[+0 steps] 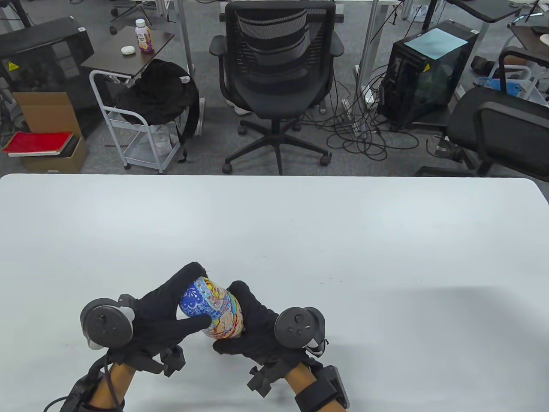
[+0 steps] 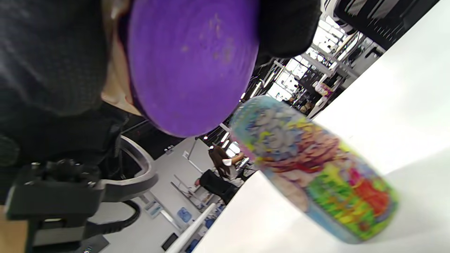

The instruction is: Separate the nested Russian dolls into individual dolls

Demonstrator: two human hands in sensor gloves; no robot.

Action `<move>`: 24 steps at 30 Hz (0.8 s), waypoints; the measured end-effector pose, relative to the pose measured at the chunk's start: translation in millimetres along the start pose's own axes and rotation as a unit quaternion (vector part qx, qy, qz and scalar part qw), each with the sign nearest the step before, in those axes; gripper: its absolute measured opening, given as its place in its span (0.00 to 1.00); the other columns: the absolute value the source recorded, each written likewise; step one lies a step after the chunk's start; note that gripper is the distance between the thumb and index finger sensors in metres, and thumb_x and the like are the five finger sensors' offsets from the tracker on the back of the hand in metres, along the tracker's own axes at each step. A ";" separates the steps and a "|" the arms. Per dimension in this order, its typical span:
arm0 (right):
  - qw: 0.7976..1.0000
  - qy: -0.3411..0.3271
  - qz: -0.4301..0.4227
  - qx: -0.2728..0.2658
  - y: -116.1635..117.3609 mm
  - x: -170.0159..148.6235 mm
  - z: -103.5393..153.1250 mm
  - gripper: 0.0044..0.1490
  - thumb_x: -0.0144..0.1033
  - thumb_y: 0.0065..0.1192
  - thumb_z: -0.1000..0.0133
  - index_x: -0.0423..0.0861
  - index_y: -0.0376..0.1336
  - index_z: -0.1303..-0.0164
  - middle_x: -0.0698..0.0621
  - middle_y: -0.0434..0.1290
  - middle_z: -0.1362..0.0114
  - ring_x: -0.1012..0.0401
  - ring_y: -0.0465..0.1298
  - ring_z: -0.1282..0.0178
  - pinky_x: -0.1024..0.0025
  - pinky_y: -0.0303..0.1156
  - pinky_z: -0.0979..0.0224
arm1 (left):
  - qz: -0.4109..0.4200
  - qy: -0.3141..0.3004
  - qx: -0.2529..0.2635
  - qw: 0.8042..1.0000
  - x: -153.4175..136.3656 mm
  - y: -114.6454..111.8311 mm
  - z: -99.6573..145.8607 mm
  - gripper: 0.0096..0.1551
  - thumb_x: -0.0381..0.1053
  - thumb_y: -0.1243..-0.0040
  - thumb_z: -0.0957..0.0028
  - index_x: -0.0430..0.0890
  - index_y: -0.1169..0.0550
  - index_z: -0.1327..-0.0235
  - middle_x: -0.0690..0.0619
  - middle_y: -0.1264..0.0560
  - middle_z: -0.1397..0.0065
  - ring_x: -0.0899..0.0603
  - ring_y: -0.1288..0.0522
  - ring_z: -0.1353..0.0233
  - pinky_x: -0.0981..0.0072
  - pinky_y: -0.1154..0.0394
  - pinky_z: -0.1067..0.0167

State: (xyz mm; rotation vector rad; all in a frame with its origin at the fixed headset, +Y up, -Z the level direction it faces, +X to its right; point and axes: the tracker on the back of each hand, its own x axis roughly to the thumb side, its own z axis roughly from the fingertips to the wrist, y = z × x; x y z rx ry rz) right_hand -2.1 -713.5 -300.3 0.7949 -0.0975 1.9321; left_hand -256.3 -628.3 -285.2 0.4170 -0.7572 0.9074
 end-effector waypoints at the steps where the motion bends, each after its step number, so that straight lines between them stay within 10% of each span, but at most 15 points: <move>1: 1.000 -0.001 -0.006 0.002 0.2 -0.3 0.5 0.77 0.61 0.78 0.60 0.43 0.35 0.16 0.36 0.57 0.16 0.41 0.67 0.21 0.49 0.68 0.22 | 0.011 -0.001 0.014 1.000 0.2 3.6 0.4 0.56 0.71 0.35 0.44 0.41 0.43 0.15 0.31 0.31 0.22 0.30 0.22 0.32 0.46 0.22 0.37; 24: 0.998 -0.031 0.041 -0.046 -3.5 11.8 2.9 0.78 0.63 0.82 0.64 0.36 0.44 0.19 0.35 0.67 0.23 0.42 0.75 0.29 0.48 0.75 0.28 | 0.036 0.010 -0.015 0.999 -5.1 -0.7 3.1 0.57 0.71 0.34 0.45 0.40 0.42 0.15 0.29 0.30 0.23 0.30 0.21 0.34 0.48 0.21 0.38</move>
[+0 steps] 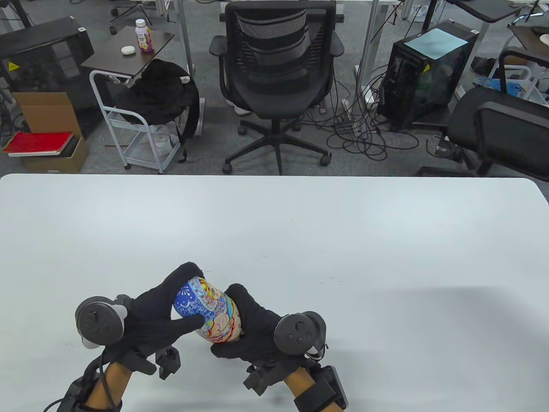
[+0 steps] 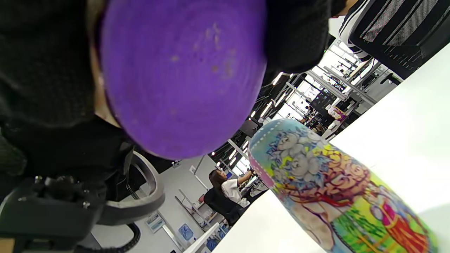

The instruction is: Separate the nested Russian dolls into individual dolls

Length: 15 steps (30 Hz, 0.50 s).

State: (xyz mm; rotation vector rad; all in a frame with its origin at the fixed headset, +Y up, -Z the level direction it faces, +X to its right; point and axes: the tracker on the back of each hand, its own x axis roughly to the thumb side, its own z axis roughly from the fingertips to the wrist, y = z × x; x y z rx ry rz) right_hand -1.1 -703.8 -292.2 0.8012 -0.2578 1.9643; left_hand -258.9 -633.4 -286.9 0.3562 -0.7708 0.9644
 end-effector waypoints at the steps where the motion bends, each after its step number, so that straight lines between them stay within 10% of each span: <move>1: 1.000 0.001 0.002 -0.002 -0.2 -0.1 0.1 0.78 0.64 0.82 0.64 0.35 0.44 0.19 0.35 0.67 0.23 0.42 0.76 0.29 0.48 0.75 0.28 | 0.003 0.001 0.000 1.000 -0.8 -1.1 0.1 0.58 0.71 0.34 0.45 0.40 0.42 0.15 0.29 0.30 0.23 0.30 0.21 0.34 0.48 0.21 0.38; 15: 0.999 0.008 -0.031 0.029 2.8 0.5 -1.9 0.78 0.63 0.77 0.59 0.44 0.33 0.16 0.37 0.56 0.15 0.42 0.66 0.20 0.51 0.69 0.21 | -0.009 -0.014 0.043 0.999 7.2 7.7 1.3 0.57 0.71 0.32 0.46 0.40 0.40 0.16 0.30 0.29 0.24 0.30 0.20 0.36 0.49 0.19 0.41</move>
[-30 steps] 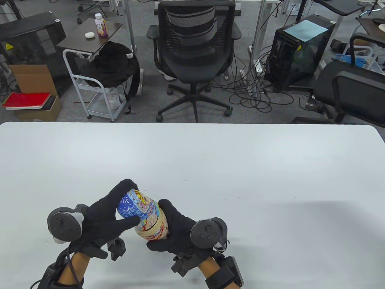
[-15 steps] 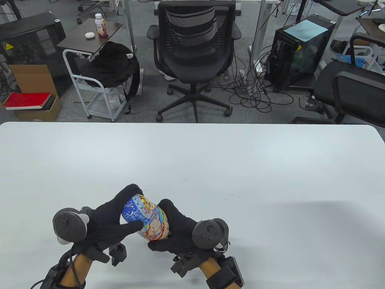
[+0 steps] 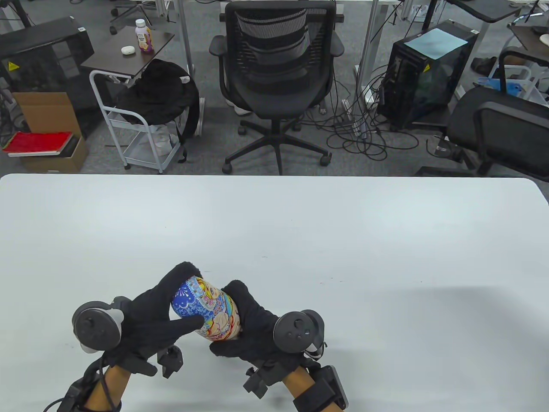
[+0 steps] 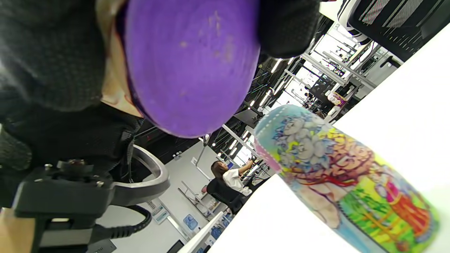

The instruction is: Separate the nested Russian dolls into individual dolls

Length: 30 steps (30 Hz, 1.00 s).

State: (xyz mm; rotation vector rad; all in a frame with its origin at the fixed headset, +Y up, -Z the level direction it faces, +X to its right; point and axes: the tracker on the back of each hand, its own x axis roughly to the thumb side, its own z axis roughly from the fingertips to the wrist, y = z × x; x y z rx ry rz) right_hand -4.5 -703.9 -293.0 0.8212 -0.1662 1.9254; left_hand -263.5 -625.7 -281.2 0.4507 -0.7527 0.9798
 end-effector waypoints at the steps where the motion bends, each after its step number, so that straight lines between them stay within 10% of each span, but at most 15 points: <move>1: 1.000 0.000 -0.015 0.002 -0.7 0.0 -0.1 0.78 0.63 0.76 0.59 0.45 0.32 0.16 0.38 0.53 0.14 0.41 0.64 0.19 0.51 0.67 0.20 | 0.009 0.001 0.008 1.000 0.0 3.7 -0.3 0.57 0.71 0.32 0.46 0.39 0.40 0.16 0.30 0.29 0.24 0.30 0.20 0.36 0.49 0.19 0.41; 15: 0.997 0.049 0.012 -0.053 -27.8 -27.9 7.0 0.74 0.66 0.71 0.56 0.44 0.35 0.16 0.36 0.56 0.15 0.38 0.63 0.20 0.47 0.65 0.21 | -0.176 0.101 0.095 0.975 -32.3 71.9 15.4 0.56 0.70 0.32 0.45 0.39 0.40 0.16 0.29 0.30 0.23 0.29 0.21 0.35 0.47 0.21 0.40; 30: 0.993 0.109 0.016 0.038 -3.5 -51.2 7.0 0.69 0.61 0.73 0.55 0.42 0.41 0.15 0.33 0.59 0.17 0.36 0.65 0.22 0.45 0.66 0.23 | -0.297 0.255 0.000 0.920 -112.7 58.3 40.3 0.56 0.67 0.31 0.45 0.39 0.42 0.15 0.29 0.33 0.22 0.27 0.24 0.32 0.44 0.23 0.38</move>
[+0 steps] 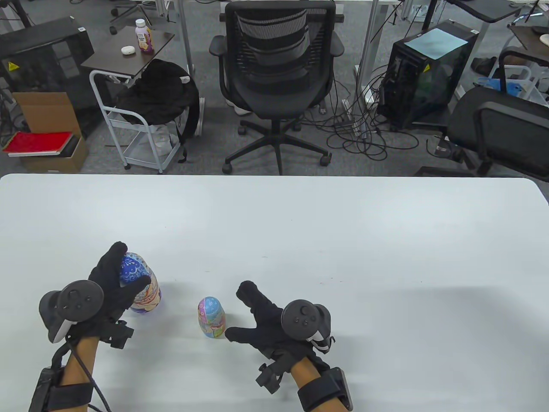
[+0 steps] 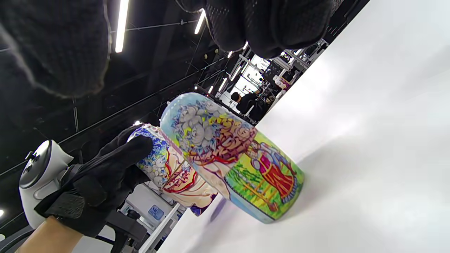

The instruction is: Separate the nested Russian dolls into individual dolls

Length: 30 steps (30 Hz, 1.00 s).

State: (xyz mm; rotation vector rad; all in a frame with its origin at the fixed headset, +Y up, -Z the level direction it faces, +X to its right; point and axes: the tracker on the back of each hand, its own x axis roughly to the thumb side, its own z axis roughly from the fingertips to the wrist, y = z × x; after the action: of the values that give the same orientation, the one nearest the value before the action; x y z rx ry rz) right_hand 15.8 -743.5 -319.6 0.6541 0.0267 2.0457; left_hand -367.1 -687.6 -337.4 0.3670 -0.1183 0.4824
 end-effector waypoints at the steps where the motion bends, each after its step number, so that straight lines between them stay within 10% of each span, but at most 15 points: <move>1: 1.000 0.001 0.000 0.001 0.4 -0.2 0.0 0.69 0.61 0.73 0.54 0.42 0.41 0.15 0.33 0.59 0.17 0.36 0.65 0.23 0.45 0.66 0.23 | 0.003 0.002 -0.004 1.000 -1.4 -2.6 -1.0 0.56 0.67 0.31 0.44 0.39 0.42 0.15 0.28 0.33 0.22 0.27 0.24 0.32 0.44 0.23 0.38; 12: 1.000 0.003 0.031 0.003 -6.9 1.3 -1.0 0.67 0.60 0.74 0.54 0.43 0.44 0.15 0.33 0.59 0.17 0.36 0.63 0.21 0.44 0.64 0.22 | 0.002 -0.004 -0.013 1.000 -2.1 -13.1 -5.3 0.63 0.68 0.33 0.45 0.39 0.52 0.14 0.26 0.45 0.17 0.20 0.37 0.25 0.35 0.32 0.32; 19: 1.000 0.016 0.003 -0.007 -28.1 -3.7 -3.0 0.65 0.60 0.75 0.54 0.44 0.46 0.15 0.33 0.59 0.16 0.36 0.63 0.20 0.44 0.63 0.21 | -0.006 -0.142 0.074 0.987 51.7 18.5 13.9 0.60 0.71 0.35 0.46 0.40 0.47 0.15 0.29 0.45 0.17 0.22 0.40 0.23 0.37 0.35 0.29; 30: 0.997 0.028 -0.078 0.010 -30.6 -27.7 5.2 0.64 0.60 0.75 0.54 0.43 0.48 0.16 0.32 0.59 0.16 0.35 0.63 0.21 0.44 0.63 0.22 | -0.023 -0.185 -0.170 0.968 107.5 -72.5 27.2 0.58 0.70 0.34 0.47 0.40 0.44 0.15 0.30 0.39 0.18 0.23 0.35 0.25 0.38 0.32 0.31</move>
State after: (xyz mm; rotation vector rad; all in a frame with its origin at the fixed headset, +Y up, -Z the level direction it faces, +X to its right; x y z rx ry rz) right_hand 53.5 -750.3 -335.6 0.5883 0.1263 1.9142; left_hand -238.8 -711.0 -314.0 0.1188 -0.5462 0.3356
